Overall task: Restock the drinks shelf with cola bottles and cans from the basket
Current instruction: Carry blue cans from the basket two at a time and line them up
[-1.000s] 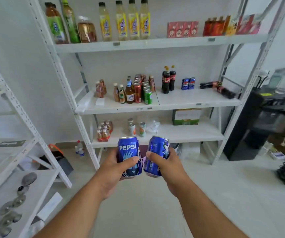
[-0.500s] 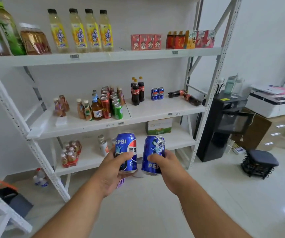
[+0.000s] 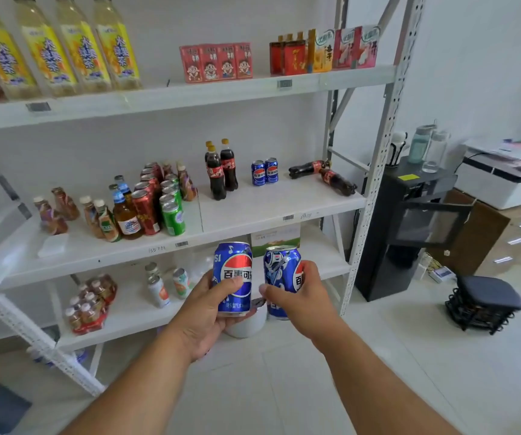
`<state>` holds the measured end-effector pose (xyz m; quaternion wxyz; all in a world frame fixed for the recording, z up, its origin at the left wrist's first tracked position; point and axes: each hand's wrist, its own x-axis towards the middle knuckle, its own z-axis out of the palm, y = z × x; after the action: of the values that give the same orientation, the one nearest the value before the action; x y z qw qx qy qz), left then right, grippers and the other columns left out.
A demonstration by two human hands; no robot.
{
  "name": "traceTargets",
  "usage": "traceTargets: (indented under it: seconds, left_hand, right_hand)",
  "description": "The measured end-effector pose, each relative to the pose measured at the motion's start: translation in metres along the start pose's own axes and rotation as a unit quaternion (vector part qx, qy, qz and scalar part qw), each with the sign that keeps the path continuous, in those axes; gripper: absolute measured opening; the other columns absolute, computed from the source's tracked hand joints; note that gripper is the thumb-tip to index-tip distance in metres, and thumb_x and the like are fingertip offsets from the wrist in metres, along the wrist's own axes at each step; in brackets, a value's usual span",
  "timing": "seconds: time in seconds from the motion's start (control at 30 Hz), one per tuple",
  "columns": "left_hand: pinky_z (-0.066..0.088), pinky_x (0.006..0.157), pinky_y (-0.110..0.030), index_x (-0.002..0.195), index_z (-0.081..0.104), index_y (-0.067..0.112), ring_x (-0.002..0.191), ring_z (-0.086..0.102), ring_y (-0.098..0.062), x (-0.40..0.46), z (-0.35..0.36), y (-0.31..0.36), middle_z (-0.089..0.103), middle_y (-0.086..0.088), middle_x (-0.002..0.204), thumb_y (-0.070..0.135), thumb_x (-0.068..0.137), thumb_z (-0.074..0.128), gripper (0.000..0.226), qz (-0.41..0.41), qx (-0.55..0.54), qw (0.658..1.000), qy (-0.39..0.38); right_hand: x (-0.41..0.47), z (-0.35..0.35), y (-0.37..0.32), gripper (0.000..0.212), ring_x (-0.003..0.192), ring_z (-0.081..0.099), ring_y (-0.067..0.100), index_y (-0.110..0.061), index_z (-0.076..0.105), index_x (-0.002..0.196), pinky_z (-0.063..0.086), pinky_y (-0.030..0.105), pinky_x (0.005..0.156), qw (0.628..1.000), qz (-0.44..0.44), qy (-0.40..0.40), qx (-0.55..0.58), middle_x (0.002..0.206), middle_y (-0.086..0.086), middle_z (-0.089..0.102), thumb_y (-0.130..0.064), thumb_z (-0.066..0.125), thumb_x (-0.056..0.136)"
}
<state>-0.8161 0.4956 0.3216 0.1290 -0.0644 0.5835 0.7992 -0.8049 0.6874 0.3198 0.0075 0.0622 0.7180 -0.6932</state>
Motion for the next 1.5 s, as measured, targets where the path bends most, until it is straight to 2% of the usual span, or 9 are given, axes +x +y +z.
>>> traceTargets:
  seconds: [0.17, 0.37, 0.57, 0.73, 0.83, 0.97, 1.23, 1.33, 1.5]
  left_hand:
    - [0.063, 0.076, -0.045, 0.13, 0.063, 0.007, 0.092, 0.074, -0.03, 0.06, 0.046, -0.002, 0.076, -0.021, 0.108, 0.032, 0.083, 0.075, 0.055, -0.009, -0.028, 0.999, 0.018]
    - [0.06, 0.076, -0.042, 0.125, 0.066, 0.005, 0.087, 0.071, -0.029, 0.121, 0.076, -0.005, 0.075, -0.021, 0.105, 0.032, 0.085, 0.075, 0.049, -0.029, -0.06, 0.998, 0.003]
    - [0.06, 0.093, -0.055, 0.129, 0.06, 0.011, 0.096, 0.076, -0.033, 0.195, 0.072, 0.003, 0.076, -0.021, 0.114, 0.019, 0.068, 0.086, 0.066, -0.01, 0.0, 1.0, 0.026]
    - [0.059, 0.081, -0.036, 0.125, 0.063, 0.026, 0.11, 0.071, -0.026, 0.26, 0.057, 0.029, 0.076, -0.005, 0.116, 0.012, 0.079, 0.088, 0.054, 0.041, 0.092, 0.994, 0.038]
    - [0.058, 0.082, -0.031, 0.119, 0.065, 0.032, 0.108, 0.071, -0.02, 0.29, 0.051, 0.041, 0.076, 0.0, 0.112, 0.016, 0.08, 0.087, 0.047, 0.061, 0.157, 0.985, 0.041]
    - [0.057, 0.081, -0.025, 0.116, 0.065, 0.037, 0.105, 0.071, -0.012, 0.327, 0.051, 0.052, 0.076, 0.007, 0.111, 0.019, 0.081, 0.087, 0.045, 0.078, 0.203, 0.975, 0.039]
    - [0.058, 0.102, -0.043, 0.13, 0.06, 0.034, 0.111, 0.07, -0.014, 0.409, 0.05, 0.044, 0.074, 0.006, 0.119, 0.019, 0.078, 0.09, 0.061, 0.054, 0.248, 0.965, 0.068]
    - [0.056, 0.104, -0.041, 0.132, 0.058, 0.034, 0.111, 0.068, -0.011, 0.443, 0.058, 0.043, 0.072, 0.008, 0.12, 0.019, 0.076, 0.091, 0.066, 0.047, 0.28, 0.955, 0.089]
    - [0.056, 0.098, -0.034, 0.135, 0.058, 0.034, 0.108, 0.069, -0.009, 0.509, 0.074, 0.036, 0.072, 0.01, 0.121, 0.021, 0.073, 0.094, 0.073, 0.031, 0.314, 0.94, 0.128]
  right_hand:
    - [0.056, -0.048, -0.011, 0.054, 0.092, 0.075, 0.011, -0.028, 0.051, 0.125, 0.057, 0.016, 0.064, 0.997, 0.031, -0.023, 0.067, 0.11, -0.004, 0.074, -0.03, 0.086, 0.084]
    - [0.121, -0.075, 0.001, 0.046, 0.088, 0.077, 0.025, -0.02, 0.058, 0.122, 0.06, 0.034, 0.071, 0.982, 0.098, -0.012, 0.162, 0.11, 0.013, 0.077, -0.021, 0.07, 0.078]
    - [0.191, -0.085, 0.003, 0.046, 0.094, 0.077, 0.015, -0.019, 0.064, 0.122, 0.06, 0.022, 0.07, 0.998, 0.061, -0.007, 0.018, 0.106, 0.0, 0.078, -0.013, 0.085, 0.081]
    - [0.255, -0.075, -0.022, 0.056, 0.092, 0.07, 0.01, -0.02, 0.058, 0.12, 0.055, 0.012, 0.057, 0.998, 0.015, 0.012, -0.054, 0.108, -0.001, 0.072, -0.013, 0.092, 0.076]
    - [0.288, -0.066, -0.027, 0.067, 0.097, 0.067, 0.006, -0.025, 0.052, 0.127, 0.054, 0.014, 0.068, 0.995, 0.003, 0.024, -0.095, 0.111, -0.008, 0.068, -0.021, 0.094, 0.074]
    - [0.328, -0.063, -0.025, 0.069, 0.094, 0.067, 0.003, -0.027, 0.052, 0.128, 0.052, 0.012, 0.063, 0.993, 0.004, 0.035, -0.109, 0.11, -0.012, 0.068, -0.023, 0.094, 0.073]
    - [0.418, -0.071, -0.008, 0.066, 0.092, 0.065, 0.003, -0.028, 0.052, 0.128, 0.051, 0.013, 0.067, 0.992, 0.007, 0.032, -0.122, 0.106, -0.016, 0.065, -0.026, 0.092, 0.076]
    - [0.462, -0.078, 0.001, 0.074, 0.1, 0.066, 0.009, -0.026, 0.05, 0.135, 0.055, 0.02, 0.079, 0.992, 0.014, 0.02, -0.122, 0.111, -0.014, 0.063, -0.025, 0.093, 0.075]
    - [0.54, -0.094, 0.017, 0.073, 0.092, 0.064, 0.004, -0.026, 0.049, 0.134, 0.048, 0.013, 0.071, 0.992, 0.015, -0.002, -0.127, 0.107, -0.016, 0.062, -0.024, 0.092, 0.076]
